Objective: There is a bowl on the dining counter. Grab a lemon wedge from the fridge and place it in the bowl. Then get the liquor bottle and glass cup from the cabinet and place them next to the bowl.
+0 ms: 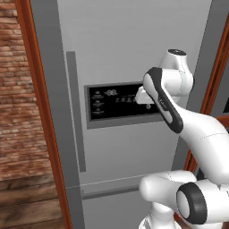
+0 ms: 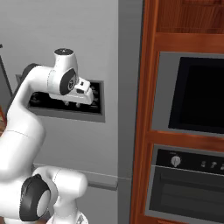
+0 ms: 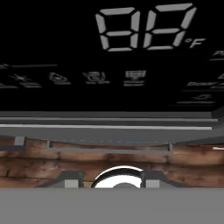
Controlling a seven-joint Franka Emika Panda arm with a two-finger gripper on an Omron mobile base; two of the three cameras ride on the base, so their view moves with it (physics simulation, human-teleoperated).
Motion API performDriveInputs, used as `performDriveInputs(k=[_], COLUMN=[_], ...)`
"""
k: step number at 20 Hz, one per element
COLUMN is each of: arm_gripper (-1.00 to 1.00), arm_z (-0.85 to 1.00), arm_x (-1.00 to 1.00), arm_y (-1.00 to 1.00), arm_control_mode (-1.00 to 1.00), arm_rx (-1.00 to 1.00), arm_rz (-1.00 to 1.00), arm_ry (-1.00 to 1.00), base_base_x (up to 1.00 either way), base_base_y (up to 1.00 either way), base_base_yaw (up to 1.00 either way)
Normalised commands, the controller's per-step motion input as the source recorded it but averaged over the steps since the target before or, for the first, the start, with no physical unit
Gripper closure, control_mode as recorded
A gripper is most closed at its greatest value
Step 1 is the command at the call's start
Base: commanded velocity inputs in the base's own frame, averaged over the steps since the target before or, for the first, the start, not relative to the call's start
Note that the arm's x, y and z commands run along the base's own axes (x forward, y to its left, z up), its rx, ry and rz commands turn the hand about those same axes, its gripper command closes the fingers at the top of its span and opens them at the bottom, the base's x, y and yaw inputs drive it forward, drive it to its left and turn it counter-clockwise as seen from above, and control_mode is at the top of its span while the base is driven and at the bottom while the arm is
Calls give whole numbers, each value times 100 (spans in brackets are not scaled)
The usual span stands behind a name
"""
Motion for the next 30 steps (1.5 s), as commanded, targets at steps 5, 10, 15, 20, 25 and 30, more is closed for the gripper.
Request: performDriveInputs(k=[5, 10, 15, 20, 25, 30], arm_gripper=[-100, -100, -100, -100, -100, -100], arm_z=[-1, -29, -42, -9, 0, 0], arm_x=[-17, -43, -28, -2, 0, 0], arm_y=[11, 25, 7, 1, 0, 0], arm_control_mode=[-100, -100, -100, 100, 100, 100], arm_rx=[-1, -2, 0, 0, 0, 0], arm_rz=[0, 0, -4, -1, 0, 0], arm_ry=[-6, -39, -17, -1, 0, 0], base_base_x=[0, 0, 0, -1, -25, -27], base_base_y=[0, 0, 0, 2, 49, 56], base_base_yaw=[0, 0, 0, 0, 0, 0])
